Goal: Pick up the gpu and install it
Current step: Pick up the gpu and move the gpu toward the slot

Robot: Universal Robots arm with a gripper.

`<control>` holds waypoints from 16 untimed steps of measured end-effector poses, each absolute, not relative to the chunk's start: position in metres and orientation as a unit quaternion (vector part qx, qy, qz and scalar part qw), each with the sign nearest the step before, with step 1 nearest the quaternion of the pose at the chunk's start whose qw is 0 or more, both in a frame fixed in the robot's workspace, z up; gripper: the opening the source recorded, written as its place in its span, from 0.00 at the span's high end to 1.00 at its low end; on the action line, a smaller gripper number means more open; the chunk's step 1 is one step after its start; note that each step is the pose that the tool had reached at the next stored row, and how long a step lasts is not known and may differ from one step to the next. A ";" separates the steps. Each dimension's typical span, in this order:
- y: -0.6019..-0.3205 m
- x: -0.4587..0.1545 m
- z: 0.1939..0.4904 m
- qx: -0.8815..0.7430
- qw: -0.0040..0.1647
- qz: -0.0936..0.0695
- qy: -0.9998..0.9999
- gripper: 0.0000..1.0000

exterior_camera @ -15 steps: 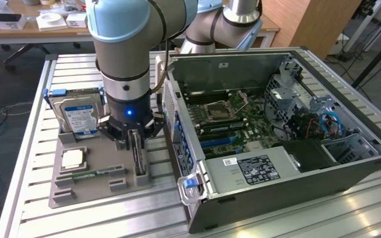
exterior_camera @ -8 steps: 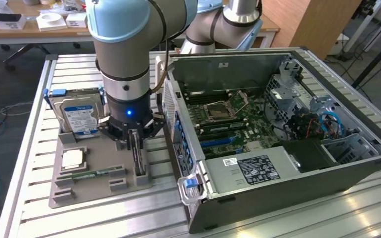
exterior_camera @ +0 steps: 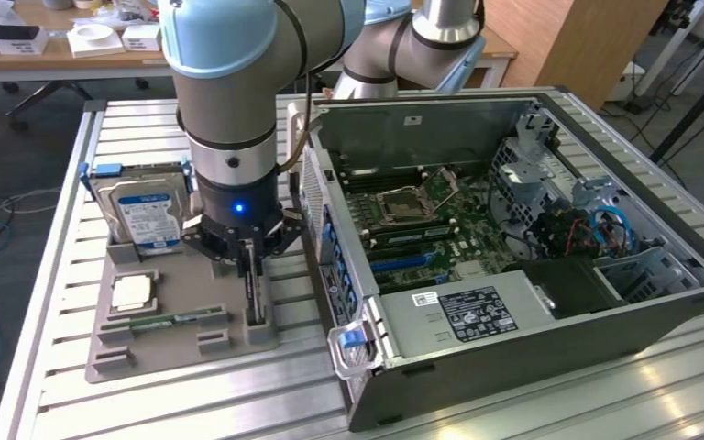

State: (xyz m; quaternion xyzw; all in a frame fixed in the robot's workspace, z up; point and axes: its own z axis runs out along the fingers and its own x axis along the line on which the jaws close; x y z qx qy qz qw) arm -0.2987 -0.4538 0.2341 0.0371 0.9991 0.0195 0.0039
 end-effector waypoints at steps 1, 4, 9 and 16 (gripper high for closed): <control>-0.454 -0.299 0.234 0.037 0.004 0.019 0.999 0.74; -0.454 -0.299 0.234 0.037 0.004 0.020 0.999 0.74; -0.454 -0.299 0.234 0.037 0.004 0.020 0.999 0.74; -0.454 -0.299 0.242 0.037 0.004 0.020 0.999 0.74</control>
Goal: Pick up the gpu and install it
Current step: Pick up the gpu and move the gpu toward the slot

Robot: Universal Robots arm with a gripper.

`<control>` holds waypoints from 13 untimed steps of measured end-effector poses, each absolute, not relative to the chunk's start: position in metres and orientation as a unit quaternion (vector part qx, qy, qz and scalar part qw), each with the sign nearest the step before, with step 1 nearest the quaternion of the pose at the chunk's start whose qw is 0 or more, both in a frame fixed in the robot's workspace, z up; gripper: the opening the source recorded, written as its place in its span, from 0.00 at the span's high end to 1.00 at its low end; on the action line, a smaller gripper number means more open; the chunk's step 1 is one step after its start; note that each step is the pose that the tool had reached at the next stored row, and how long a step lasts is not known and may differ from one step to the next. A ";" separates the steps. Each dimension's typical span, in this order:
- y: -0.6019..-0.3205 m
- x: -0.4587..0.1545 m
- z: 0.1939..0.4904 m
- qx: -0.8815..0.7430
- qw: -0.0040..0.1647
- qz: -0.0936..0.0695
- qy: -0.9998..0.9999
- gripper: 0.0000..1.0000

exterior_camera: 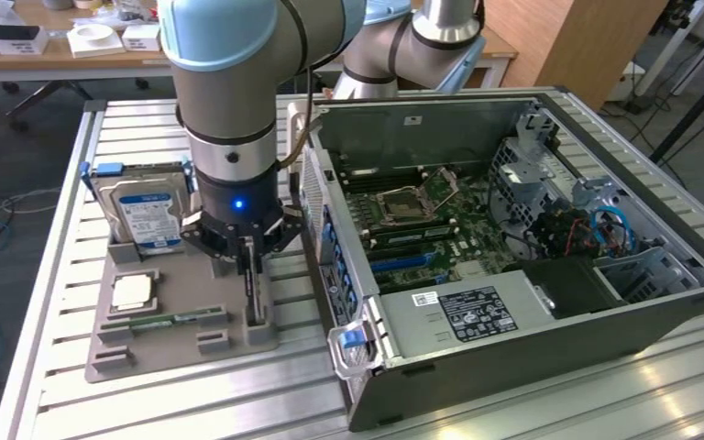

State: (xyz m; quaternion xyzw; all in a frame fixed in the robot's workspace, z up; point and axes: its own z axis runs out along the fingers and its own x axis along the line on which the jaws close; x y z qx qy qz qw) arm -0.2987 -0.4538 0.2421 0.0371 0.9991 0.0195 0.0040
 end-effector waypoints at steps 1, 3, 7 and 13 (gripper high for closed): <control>-0.454 -0.299 0.245 0.037 0.004 0.019 0.999 0.74; -0.454 -0.299 0.250 0.037 0.004 0.020 0.999 0.74; -0.454 -0.299 0.262 0.037 0.004 0.020 0.999 0.74; -0.454 -0.299 0.282 0.037 0.004 0.020 0.999 0.74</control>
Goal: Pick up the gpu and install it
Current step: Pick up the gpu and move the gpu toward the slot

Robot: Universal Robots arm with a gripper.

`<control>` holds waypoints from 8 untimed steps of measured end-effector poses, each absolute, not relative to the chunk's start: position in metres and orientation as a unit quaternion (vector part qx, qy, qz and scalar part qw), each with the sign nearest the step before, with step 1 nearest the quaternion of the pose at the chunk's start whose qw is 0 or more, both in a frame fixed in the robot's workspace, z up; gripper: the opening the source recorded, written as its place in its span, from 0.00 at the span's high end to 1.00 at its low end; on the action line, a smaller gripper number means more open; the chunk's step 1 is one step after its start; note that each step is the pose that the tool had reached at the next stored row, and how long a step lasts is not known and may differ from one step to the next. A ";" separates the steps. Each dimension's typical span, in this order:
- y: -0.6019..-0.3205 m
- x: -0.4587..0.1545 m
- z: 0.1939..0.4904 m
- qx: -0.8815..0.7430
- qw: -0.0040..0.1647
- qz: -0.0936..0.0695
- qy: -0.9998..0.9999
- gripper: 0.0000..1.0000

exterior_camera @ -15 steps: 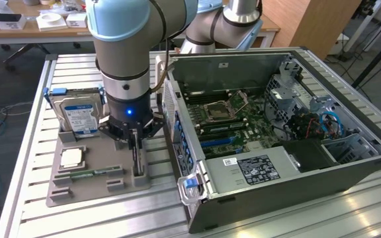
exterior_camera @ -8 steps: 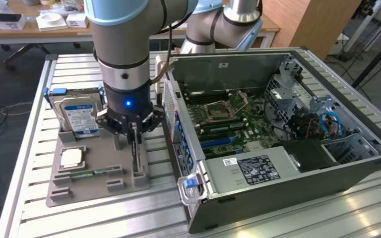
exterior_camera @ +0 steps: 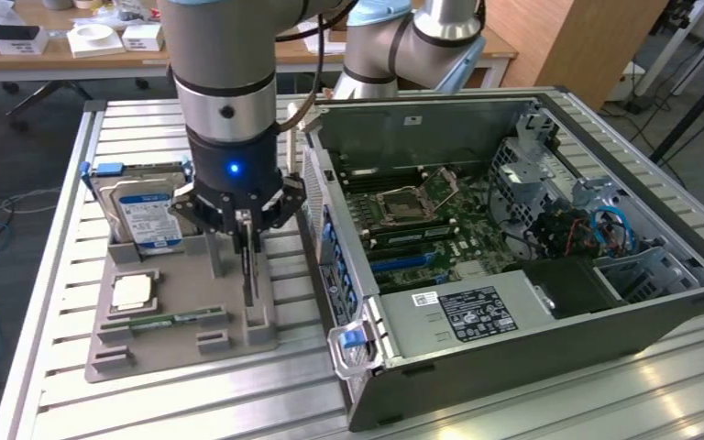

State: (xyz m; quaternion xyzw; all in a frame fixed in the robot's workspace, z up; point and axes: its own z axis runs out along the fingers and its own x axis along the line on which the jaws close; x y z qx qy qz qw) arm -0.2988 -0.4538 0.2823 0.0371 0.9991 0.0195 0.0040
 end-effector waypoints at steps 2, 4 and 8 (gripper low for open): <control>-0.454 -0.299 0.289 0.037 0.004 0.020 0.999 0.74; -0.454 -0.299 0.295 0.037 0.004 0.020 0.999 0.74; -0.454 -0.299 0.307 0.036 0.004 0.021 0.999 0.74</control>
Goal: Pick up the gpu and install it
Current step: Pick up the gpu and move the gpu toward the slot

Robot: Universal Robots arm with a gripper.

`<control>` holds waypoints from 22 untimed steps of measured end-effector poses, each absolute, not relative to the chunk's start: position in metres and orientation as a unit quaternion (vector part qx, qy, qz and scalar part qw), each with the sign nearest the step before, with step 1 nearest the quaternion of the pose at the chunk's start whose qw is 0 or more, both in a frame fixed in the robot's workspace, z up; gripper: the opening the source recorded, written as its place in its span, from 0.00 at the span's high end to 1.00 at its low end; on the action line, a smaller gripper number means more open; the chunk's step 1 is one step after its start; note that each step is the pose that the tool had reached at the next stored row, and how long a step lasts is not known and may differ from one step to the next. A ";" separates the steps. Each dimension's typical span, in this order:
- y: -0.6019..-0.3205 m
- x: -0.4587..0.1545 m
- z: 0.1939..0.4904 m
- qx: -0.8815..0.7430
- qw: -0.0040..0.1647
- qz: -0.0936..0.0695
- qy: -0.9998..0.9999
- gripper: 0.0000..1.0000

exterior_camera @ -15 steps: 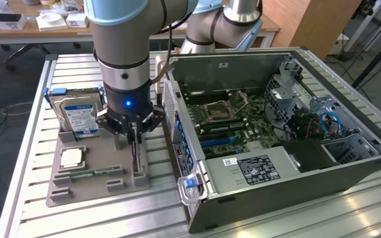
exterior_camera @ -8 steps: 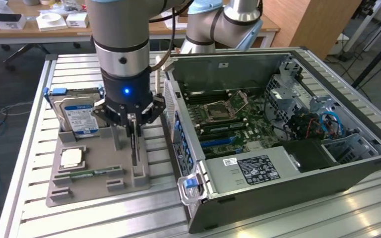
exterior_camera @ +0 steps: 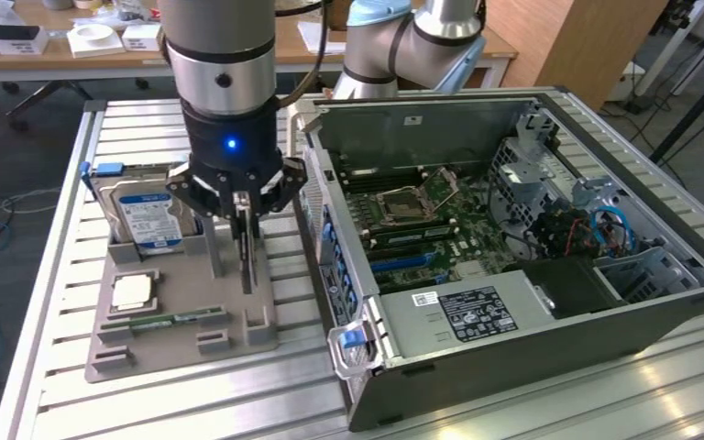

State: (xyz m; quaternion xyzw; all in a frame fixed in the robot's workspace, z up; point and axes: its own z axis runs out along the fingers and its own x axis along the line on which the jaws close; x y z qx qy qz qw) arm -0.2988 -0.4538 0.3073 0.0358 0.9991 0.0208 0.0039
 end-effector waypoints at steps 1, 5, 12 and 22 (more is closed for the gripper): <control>-0.454 -0.299 0.310 0.035 0.004 0.021 0.999 0.74; -0.454 -0.299 0.326 0.033 0.004 0.025 0.999 0.74; -0.454 -0.299 0.348 0.030 0.004 0.030 0.999 0.74; -0.454 -0.299 0.381 0.030 0.004 0.036 0.999 0.74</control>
